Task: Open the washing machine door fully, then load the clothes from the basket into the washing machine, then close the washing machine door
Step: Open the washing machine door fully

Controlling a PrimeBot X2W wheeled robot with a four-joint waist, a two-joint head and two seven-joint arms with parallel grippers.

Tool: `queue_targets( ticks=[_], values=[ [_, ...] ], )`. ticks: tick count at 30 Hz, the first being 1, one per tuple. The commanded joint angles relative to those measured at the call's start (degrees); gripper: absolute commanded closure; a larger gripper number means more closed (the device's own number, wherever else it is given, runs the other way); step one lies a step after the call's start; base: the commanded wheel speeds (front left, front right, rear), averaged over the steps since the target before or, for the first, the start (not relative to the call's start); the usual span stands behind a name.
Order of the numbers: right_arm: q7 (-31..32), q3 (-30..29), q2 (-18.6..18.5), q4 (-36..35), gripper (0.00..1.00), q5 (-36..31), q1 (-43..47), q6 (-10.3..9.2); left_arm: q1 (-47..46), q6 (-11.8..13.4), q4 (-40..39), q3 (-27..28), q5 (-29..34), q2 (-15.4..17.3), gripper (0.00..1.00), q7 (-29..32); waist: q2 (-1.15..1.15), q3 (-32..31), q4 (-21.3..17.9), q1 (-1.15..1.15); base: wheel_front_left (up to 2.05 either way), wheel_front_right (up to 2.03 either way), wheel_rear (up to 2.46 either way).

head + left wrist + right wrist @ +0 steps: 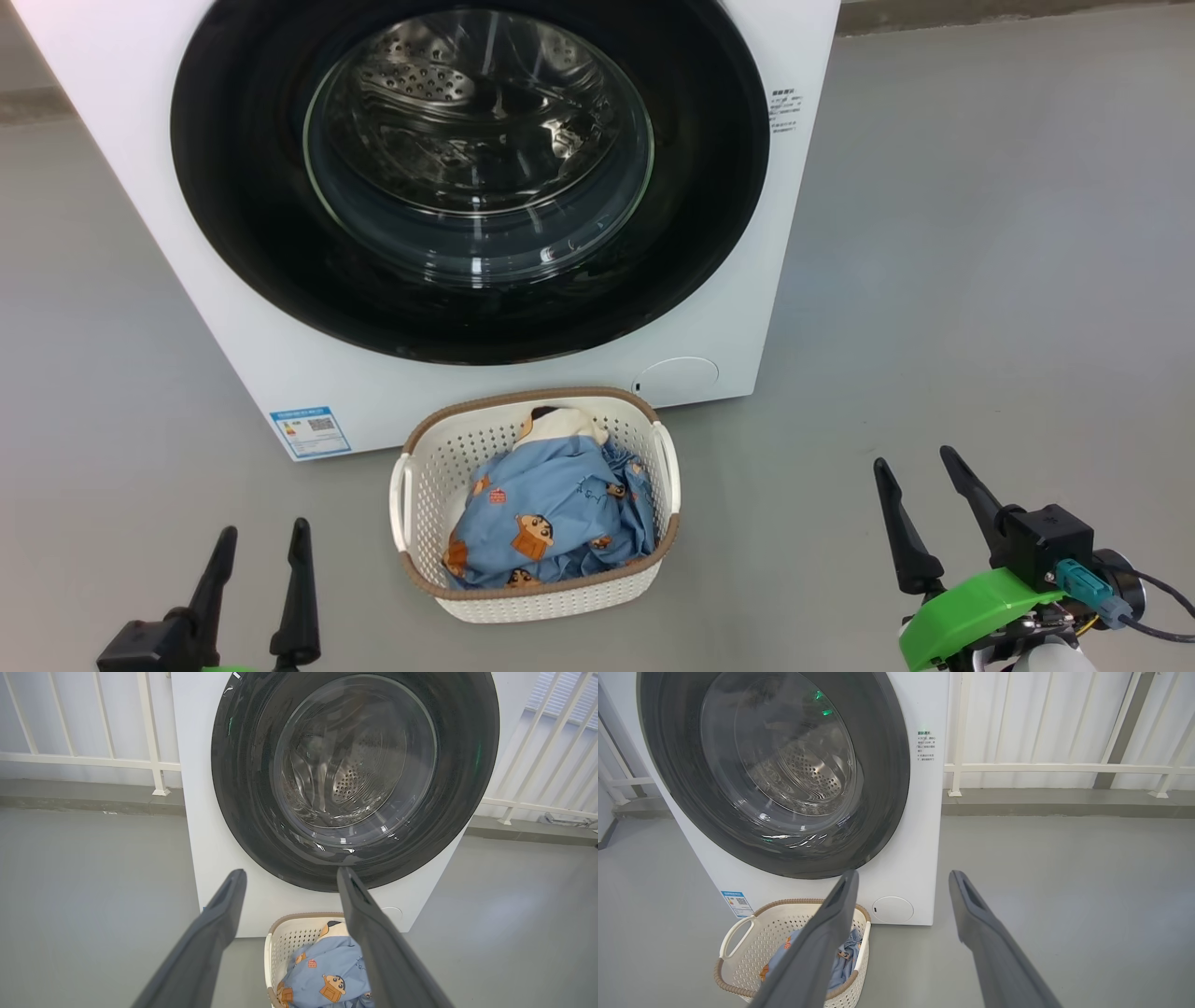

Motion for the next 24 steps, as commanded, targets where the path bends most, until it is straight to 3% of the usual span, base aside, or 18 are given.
queue_targets(
  ticks=[1, 16, 24],
  values=[
    [-0.69, 0.98, 0.18, -1.27, 0.00, 0.95, -2.49, -0.08, -1.56, -0.18, -1.11, 1.85, -0.35, 0.69, 0.00, -0.70, 0.00, -0.01, 0.00, 0.00, 0.00, 0.00, 0.00],
    [-0.69, 0.78, 0.24, -1.15, 0.00, 0.52, -2.45, -0.08, -1.97, -0.18, 0.08, 2.02, 0.15, 1.09, 0.00, -0.70, 0.00, 0.04, 0.13, 0.00, 0.01, 0.01, -0.02],
    [-0.69, 0.54, 0.27, -1.51, 0.00, -0.05, -2.15, -0.08, -2.18, -0.18, 0.44, 1.69, 0.13, 1.32, 0.00, -0.70, 0.00, 0.09, 0.18, 0.00, 0.45, 0.45, -0.90]
  ],
)
